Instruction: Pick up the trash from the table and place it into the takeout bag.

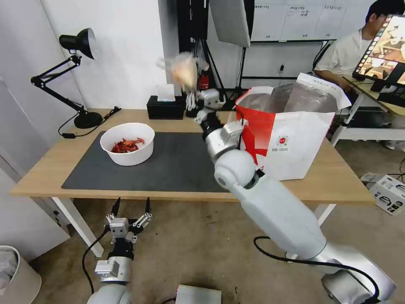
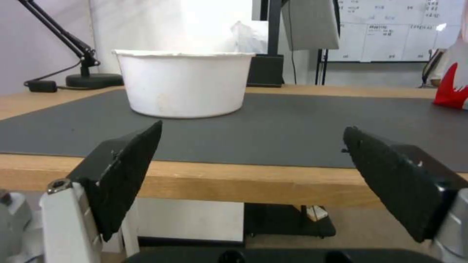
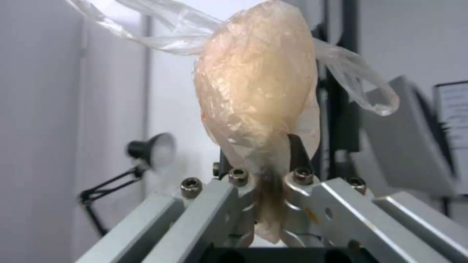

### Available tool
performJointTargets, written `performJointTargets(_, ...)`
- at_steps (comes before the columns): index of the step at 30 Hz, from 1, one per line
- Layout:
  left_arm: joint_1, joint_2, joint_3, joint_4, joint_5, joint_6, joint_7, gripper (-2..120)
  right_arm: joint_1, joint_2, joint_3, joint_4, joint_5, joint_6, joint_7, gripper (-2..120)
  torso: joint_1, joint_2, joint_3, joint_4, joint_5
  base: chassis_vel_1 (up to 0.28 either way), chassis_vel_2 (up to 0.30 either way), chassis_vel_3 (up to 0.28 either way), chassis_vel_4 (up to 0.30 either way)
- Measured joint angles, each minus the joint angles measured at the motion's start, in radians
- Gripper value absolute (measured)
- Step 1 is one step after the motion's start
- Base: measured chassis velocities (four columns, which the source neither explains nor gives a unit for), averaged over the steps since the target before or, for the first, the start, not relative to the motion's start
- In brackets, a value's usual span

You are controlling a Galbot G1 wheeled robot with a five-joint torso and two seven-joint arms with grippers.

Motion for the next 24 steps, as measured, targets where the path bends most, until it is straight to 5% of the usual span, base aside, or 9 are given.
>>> performJointTargets(15, 0.004, 0.002, 0.002, 0.0, 0.009, 0.0, 0.001, 100, -0.048, -0.038, 0.146, 0.066, -0.094, -0.17, 0.15, 3, 0.0, 0.0, 0.0, -0.0001, 0.0002, 0.0, 0.0, 0.0, 0.0)
performJointTargets(24, 0.002, -0.001, 0.008, 0.006, 0.012, 0.0, 0.001, 100, -0.054, -0.031, 0.197, 0.049, -0.093, -0.312, 0.331, 2, 0.0, 0.0, 0.0, 0.0, 0.0001, 0.0, 0.0, 0.0, 0.0)
